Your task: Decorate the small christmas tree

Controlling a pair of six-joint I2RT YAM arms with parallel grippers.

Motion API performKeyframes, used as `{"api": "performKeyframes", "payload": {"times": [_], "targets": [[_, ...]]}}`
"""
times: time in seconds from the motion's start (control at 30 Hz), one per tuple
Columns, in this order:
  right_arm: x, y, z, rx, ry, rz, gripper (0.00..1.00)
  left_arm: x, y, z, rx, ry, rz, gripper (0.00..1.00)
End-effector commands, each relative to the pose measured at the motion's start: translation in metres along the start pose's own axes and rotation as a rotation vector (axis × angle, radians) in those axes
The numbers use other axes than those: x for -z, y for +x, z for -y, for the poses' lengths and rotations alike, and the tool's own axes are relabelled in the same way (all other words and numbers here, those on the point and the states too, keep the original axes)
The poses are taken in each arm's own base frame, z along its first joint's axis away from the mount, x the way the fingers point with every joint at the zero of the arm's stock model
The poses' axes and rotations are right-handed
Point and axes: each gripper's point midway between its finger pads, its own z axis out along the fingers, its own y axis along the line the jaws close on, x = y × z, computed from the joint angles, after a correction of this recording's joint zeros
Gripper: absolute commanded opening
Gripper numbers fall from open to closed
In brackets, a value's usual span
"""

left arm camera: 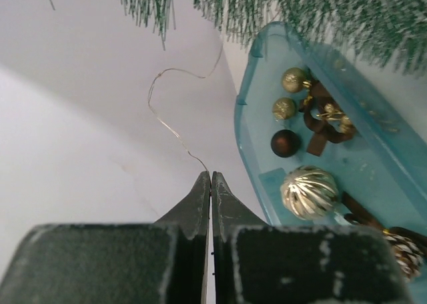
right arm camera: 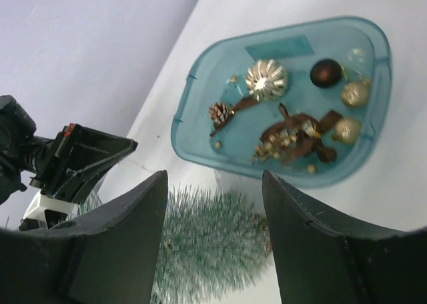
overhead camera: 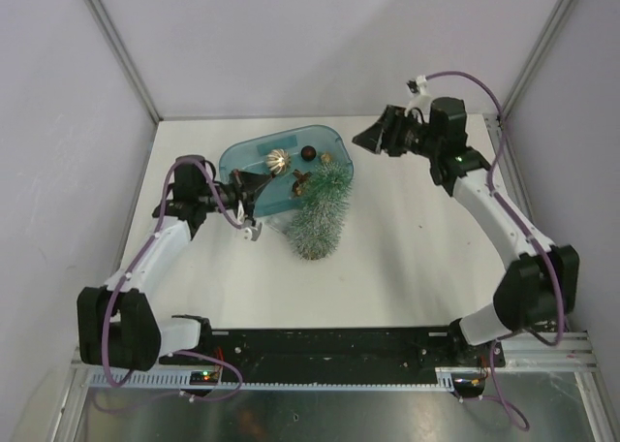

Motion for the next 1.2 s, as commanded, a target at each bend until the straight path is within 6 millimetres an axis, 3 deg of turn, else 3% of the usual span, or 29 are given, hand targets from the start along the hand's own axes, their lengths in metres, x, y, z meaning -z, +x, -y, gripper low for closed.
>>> {"api": "performKeyframes", "payload": {"times": [0.0, 0.17, 0.33, 0.6, 0.97, 1.17], "targets": [[-0.03, -0.033, -0.034, 0.091, -0.197, 0.034, 0.64, -0.005, -0.015, -0.064, -0.705, -0.129, 0.074, 0.0], [-0.07, -0.04, -0.048, 0.089, -0.309, -0.007, 0.64, -0.011, -0.014, -0.076, -0.797, -0.167, 0.107, 0.0], [-0.094, -0.043, -0.074, 0.14, -0.425, -0.054, 0.65, -0.016, -0.012, -0.082, -0.789, -0.174, 0.119, 0.0], [-0.122, -0.016, -0.094, 0.207, -0.501, -0.218, 0.66, -0.02, -0.013, -0.08, -0.776, -0.178, 0.136, 0.0], [-0.137, 0.027, -0.09, 0.262, -0.561, -0.372, 0.67, -0.023, -0.015, -0.076, -0.768, -0.182, 0.154, 0.0], [-0.148, 0.038, -0.082, 0.278, -0.495, -0.378, 0.67, -0.026, -0.018, -0.075, -0.772, -0.184, 0.167, 0.0]]}}
